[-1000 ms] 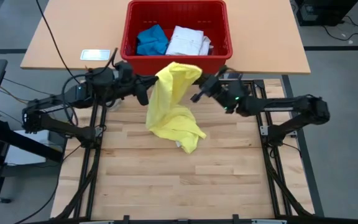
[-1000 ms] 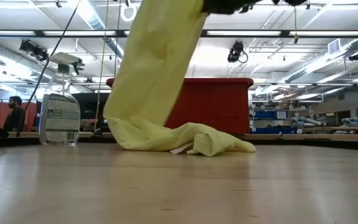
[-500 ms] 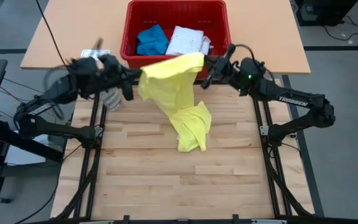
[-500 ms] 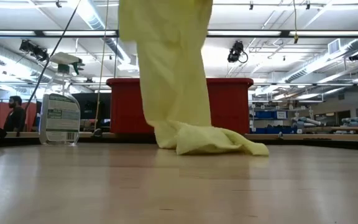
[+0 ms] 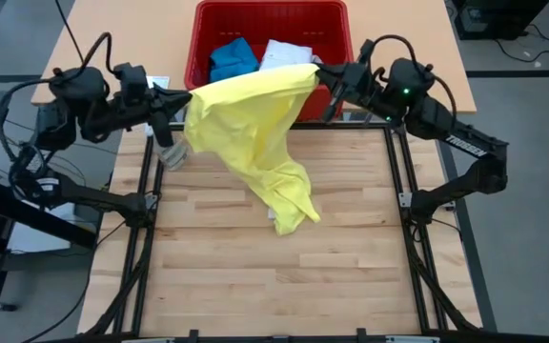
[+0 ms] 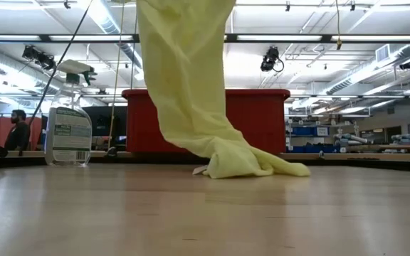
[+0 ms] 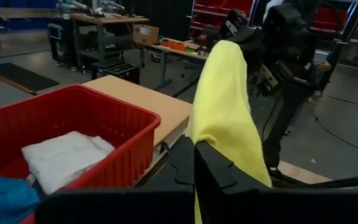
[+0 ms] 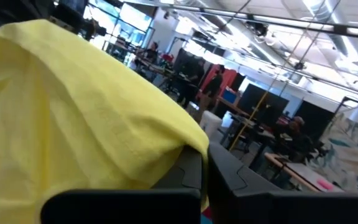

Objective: Fold Laundry from Bin

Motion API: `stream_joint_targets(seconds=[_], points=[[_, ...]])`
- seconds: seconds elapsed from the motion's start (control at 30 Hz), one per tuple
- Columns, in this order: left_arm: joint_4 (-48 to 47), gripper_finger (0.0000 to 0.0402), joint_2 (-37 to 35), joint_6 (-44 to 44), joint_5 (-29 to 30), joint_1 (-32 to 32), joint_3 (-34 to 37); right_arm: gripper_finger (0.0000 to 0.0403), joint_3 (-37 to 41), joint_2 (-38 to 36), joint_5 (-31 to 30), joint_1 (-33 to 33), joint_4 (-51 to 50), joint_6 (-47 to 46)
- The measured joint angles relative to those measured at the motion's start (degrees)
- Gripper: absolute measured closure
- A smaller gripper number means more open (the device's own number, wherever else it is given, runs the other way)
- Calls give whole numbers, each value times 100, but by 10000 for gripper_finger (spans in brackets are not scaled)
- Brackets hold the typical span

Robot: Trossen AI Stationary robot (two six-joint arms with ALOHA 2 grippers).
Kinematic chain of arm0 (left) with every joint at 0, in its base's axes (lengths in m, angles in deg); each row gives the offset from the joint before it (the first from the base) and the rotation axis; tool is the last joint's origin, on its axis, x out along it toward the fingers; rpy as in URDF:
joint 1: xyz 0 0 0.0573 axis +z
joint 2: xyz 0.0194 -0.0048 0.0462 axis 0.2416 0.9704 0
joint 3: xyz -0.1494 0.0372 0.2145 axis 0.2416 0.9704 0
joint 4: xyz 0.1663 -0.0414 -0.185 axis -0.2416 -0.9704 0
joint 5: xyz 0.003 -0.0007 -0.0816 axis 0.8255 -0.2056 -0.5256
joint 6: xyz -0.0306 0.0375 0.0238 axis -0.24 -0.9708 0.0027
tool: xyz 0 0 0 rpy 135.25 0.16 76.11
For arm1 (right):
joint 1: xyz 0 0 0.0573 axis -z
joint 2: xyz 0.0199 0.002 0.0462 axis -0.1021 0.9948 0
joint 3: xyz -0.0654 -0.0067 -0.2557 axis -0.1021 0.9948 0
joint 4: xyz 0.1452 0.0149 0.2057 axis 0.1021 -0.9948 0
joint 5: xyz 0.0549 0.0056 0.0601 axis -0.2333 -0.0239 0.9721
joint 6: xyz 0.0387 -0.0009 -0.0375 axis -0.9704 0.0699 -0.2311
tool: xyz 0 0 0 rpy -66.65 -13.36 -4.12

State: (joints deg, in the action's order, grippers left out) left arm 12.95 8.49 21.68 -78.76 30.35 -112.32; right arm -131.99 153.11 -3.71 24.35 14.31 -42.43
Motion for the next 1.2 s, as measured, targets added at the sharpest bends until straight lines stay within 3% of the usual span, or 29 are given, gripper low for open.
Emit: stream_joint_targets(seconds=[0.33,0.43,0.6,0.77,0.83,1.0,1.2], points=[[-36,401,166,-177,-133,-18,-791,393,-290,-30,64,9,-16,-6],[-372,401,248,-18,-178,-18,-801,393,-290,5,223,10,-175,-381],[-727,401,475,753,-167,-230,479,393,309,63,803,-11,-676,-1403],[63,401,657,1436,-237,-470,1813,394,1235,98,840,-154,-645,-2106],[384,401,596,1639,-273,-492,2015,394,1562,97,897,-218,-564,-2344],[178,401,725,1777,-345,-571,2129,394,2054,97,1141,-336,-387,-2693],[-259,401,594,1783,-255,-558,1906,394,1933,80,1160,-380,-327,-2720]])
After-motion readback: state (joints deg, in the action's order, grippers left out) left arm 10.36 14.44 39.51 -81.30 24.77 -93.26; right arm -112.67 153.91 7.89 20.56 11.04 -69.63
